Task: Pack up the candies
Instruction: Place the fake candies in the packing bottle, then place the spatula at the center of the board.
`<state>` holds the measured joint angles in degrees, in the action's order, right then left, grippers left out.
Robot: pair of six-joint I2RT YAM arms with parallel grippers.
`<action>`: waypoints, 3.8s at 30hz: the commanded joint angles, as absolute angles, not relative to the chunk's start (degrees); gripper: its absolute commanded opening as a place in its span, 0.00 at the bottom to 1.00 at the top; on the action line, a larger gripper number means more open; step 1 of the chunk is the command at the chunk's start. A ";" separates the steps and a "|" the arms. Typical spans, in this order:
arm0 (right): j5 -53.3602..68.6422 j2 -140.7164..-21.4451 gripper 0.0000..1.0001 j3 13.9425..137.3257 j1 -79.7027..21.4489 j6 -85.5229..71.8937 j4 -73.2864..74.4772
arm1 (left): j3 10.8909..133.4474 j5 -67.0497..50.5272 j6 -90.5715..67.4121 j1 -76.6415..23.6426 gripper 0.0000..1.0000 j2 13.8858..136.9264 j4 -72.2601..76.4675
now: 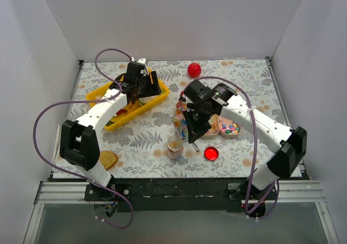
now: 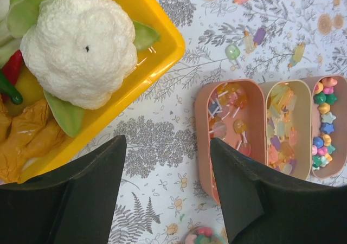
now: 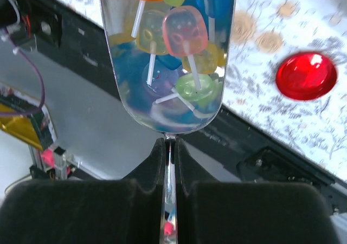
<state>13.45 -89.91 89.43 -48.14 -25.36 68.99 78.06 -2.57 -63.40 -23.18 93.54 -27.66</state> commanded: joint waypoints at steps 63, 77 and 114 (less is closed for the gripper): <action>58.53 -89.03 0.01 75.15 -43.51 -31.37 73.92 | 66.53 -2.64 -64.34 -22.24 0.64 86.40 -24.52; 64.68 -88.77 0.01 74.89 -42.01 -36.73 71.28 | 67.06 -3.34 -64.42 -22.15 0.64 86.92 -24.26; 11.97 -95.54 0.01 94.84 -31.82 -27.87 56.62 | 67.67 -0.97 -65.92 -21.97 0.67 83.41 -26.02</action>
<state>25.21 -95.22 95.98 -31.18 -31.44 66.59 66.74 -2.11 -65.08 -22.28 87.37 -25.50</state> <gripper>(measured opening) 0.079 0.667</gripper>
